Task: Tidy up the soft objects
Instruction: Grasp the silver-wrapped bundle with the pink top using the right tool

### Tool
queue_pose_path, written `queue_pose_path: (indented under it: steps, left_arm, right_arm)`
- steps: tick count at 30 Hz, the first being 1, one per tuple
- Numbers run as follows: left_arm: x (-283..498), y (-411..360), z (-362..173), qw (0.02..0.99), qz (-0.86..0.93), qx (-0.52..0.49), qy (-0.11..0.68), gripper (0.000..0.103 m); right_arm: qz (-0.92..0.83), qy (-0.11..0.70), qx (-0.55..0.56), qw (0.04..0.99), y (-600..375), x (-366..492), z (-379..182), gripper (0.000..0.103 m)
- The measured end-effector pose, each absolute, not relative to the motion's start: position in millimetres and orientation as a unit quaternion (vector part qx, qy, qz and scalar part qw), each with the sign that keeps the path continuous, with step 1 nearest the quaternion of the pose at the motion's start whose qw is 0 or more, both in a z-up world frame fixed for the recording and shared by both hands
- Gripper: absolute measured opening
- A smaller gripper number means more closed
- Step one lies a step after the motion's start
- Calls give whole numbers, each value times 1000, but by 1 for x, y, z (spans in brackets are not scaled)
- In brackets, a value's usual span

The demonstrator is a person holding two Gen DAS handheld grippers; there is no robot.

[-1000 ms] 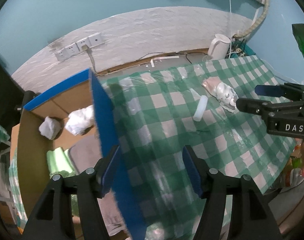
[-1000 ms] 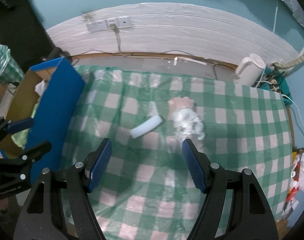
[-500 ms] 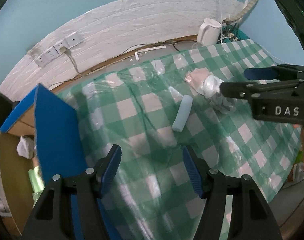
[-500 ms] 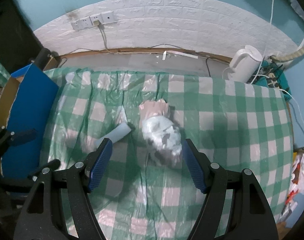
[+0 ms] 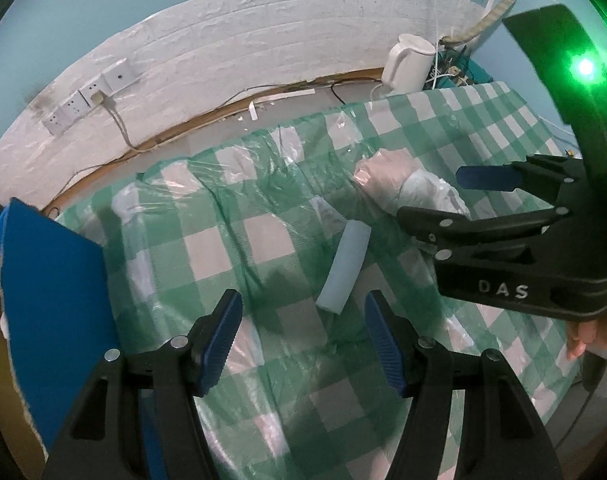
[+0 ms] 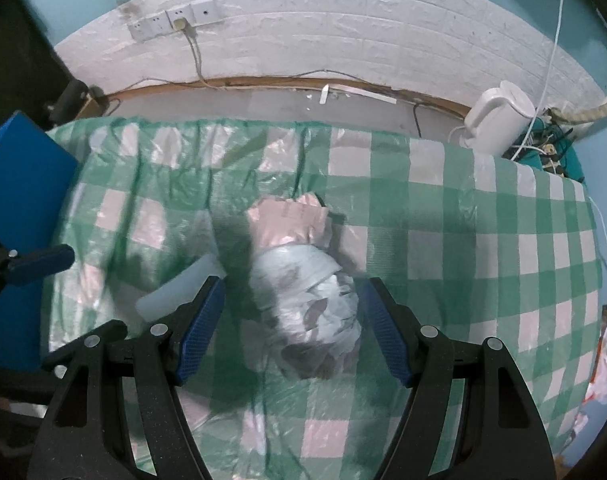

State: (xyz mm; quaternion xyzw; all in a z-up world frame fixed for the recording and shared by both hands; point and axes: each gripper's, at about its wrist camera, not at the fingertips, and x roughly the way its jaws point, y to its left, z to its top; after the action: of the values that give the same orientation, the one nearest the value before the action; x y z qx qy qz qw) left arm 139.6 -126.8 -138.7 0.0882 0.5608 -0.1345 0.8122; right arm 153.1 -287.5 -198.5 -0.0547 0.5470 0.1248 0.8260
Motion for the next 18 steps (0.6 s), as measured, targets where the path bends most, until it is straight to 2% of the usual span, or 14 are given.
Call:
queue_pose_path:
  steps: [3, 4, 5, 8, 18]
  left_arm:
    - [142, -132, -144, 809, -141, 91, 563, 65]
    - [142, -134, -146, 808, -142, 93, 564, 65]
    - [142, -136, -147, 807, -143, 95, 565, 65]
    - [144, -141, -153, 803, -146, 96, 569, 65]
    - [156, -166, -169, 798, -150, 104, 574, 65]
  right_arm:
    - [126, 551, -62, 823, -288, 155, -208, 70]
    - [126, 551, -65, 822, -289, 155, -210, 61]
    - [128, 552, -67, 821, -290, 155, -213, 56]
    - [135, 545, -71, 825, -293, 152, -212, 52]
    - [104, 549, -61, 827, -314, 144, -204, 49]
